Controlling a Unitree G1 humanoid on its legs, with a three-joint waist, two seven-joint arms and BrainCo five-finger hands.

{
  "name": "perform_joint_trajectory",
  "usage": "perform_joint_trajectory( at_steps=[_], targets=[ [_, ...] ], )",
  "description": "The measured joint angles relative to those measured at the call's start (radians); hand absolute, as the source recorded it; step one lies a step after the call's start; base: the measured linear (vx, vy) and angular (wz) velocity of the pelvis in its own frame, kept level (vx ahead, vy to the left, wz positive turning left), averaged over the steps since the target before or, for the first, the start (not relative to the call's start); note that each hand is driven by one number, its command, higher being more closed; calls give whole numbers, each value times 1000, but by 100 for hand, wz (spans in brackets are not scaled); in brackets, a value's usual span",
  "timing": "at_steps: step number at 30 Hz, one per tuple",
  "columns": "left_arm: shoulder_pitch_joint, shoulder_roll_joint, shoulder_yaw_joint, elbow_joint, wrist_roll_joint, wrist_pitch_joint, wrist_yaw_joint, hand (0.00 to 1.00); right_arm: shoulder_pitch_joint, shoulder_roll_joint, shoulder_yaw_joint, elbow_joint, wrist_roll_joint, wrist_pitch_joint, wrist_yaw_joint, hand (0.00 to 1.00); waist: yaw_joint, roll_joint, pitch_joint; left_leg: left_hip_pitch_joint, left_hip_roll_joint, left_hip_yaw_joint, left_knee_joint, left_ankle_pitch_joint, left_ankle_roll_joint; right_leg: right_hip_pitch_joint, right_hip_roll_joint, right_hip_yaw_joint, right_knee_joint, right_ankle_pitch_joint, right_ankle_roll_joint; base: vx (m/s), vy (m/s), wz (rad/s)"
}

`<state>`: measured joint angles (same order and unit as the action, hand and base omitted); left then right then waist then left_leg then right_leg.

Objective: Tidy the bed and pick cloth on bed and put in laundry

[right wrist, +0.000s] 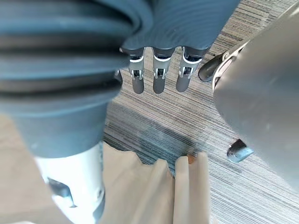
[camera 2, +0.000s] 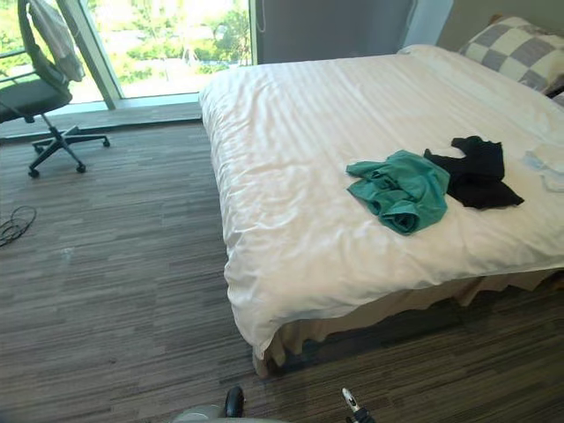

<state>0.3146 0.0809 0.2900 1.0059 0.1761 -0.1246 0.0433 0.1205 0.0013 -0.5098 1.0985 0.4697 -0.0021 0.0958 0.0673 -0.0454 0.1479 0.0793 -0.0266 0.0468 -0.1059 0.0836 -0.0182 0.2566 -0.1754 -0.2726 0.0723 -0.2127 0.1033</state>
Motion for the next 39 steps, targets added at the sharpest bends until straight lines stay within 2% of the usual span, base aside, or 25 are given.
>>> perform_joint_trajectory(
  at_steps=[2,3,4,5,6,8,11,13,14,16,17,18,22,24,26,27,29,31,32,36,37,39],
  targets=[
    [-17,-8,37,-1,39,9,9,0,2,0,-15,-2,49,-26,-22,0,-9,14,6,9,6,23,0,-14,5,12,0,-4,1,-1,-1,-56,-28,-10],
    [-21,-11,47,-2,46,8,8,0,2,-1,-24,-5,61,-30,-31,0,-9,10,9,9,7,31,0,-14,4,11,-1,-4,1,-3,-2,-69,-16,-11],
    [-24,-12,49,-3,51,7,9,0,1,-1,-29,-7,66,-33,-37,100,-10,10,8,9,7,35,0,-14,4,10,-2,-4,0,-6,-4,-59,-5,-8],
    [-55,-18,44,-5,78,-7,11,0,-6,-2,-55,-35,99,-58,-82,100,-20,9,8,7,9,81,1,-14,5,-7,-4,-4,7,-23,-9,0,0,0],
    [-65,-19,40,-6,82,-12,13,0,-6,-2,-67,-43,99,-67,-96,100,-24,6,12,6,11,92,1,-14,5,-7,-5,-5,8,-28,-4,4,3,4],
    [-101,-12,3,-18,89,-21,27,0,-3,-6,-100,-63,91,-123,-158,100,-31,3,24,7,10,110,1,-13,5,-7,-12,-7,18,-35,2,39,-5,8],
    [-133,21,-85,-44,89,-32,29,0,-17,-23,-142,-131,40,-207,-254,100,-34,-5,29,-5,1,106,1,-9,4,-7,-26,-14,26,-30,13,84,-10,10],
    [-160,39,-135,-68,86,-39,29,0,-92,-74,-174,-193,-4,-266,-283,100,-43,-4,34,-13,-9,104,0,-4,10,-8,-35,-19,26,-26,20,118,-5,10],
    [-165,45,-150,-77,81,-40,29,0,-118,-97,-175,-211,-18,-277,-283,100,-49,-10,38,-13,-11,102,0,-5,11,-8,-36,-20,25,-23,25,79,2,10],
    [-185,71,-224,-111,59,-39,27,0,-228,-208,-145,-303,-76,-283,-263,100,-52,-4,38,-11,-12,94,0,-5,12,-6,-37,-20,30,-7,44,88,1,14],
    [-185,75,-243,-123,49,-37,26,0,-249,-238,-122,-324,-80,-302,-228,100,-51,-5,38,-11,-12,89,0,-6,13,-6,-36,-20,32,-5,43,88,-6,23],
    [-185,84,-270,-133,41,-30,5,0,-284,-294,-45,-424,-87,-334,-168,100,-51,-5,38,-14,-10,79,0,-6,13,-6,-33,-24,36,3,37,52,-10,20],
    [-152,96,-287,-141,28,-36,0,0,-325,-317,93,-710,-144,-365,-39,100,-50,-2,38,-16,-5,56,0,-7,12,-3,-23,-47,51,13,32,61,-38,23],
    [-118,97,-288,-150,-3,-40,4,0,-330,-314,171,-817,-157,-361,31,100,-46,2,38,-18,-1,48,0,-7,12,-3,-16,-49,54,22,20,63,-41,26],
    [-63,94,-283,-149,-12,-37,11,0,-352,-281,265,-895,-160,-334,140,100,-34,8,35,-18,3,35,1,-6,11,-1,-10,-74,57,33,20,55,-37,17],
    [-52,93,-280,-148,-13,-35,13,0,-357,-271,289,-901,-159,-329,162,100,-30,8,35,-18,3,28,1,-5,10,0,-9,-77,58,33,20,50,-43,27],
    [-39,81,-263,-137,-31,-32,36,0,-371,-238,397,-906,-159,-288,254,100,-10,8,35,-20,2,-6,1,5,7,15,-5,-119,65,36,16,39,-48,44],
    [-33,68,-242,-137,-30,-32,46,0,-404,-215,489,-893,-159,-250,293,100,4,11,37,-20,4,-15,1,17,5,22,0,-131,68,41,9,9,-48,37],
    [-29,55,-227,-137,-27,-33,50,0,-457,-187,580,-861,-160,-217,312,100,11,17,40,-21,9,-29,0,21,1,29,8,-149,68,45,4,-15,-47,36],
    [-34,45,-214,-137,-25,-38,48,0,-553,-112,713,-780,-158,-159,302,100,60,26,39,-73,20,-62,0,33,1,-3,20,-183,70,44,2,-59,-28,28],
    [-52,48,-212,-138,-24,-39,48,0,-596,-92,741,-751,-158,-150,275,100,81,23,42,-121,29,-68,1,36,-6,-44,31,-183,71,41,-3,-90,-20,19],
    [-86,58,-205,-141,-25,-44,47,0,-690,-55,753,-691,-157,-141,213,100,108,13,90,-182,37,-75,1,53,-3,-92,42,-186,69,27,-27,-123,-27,26]
  ],
)
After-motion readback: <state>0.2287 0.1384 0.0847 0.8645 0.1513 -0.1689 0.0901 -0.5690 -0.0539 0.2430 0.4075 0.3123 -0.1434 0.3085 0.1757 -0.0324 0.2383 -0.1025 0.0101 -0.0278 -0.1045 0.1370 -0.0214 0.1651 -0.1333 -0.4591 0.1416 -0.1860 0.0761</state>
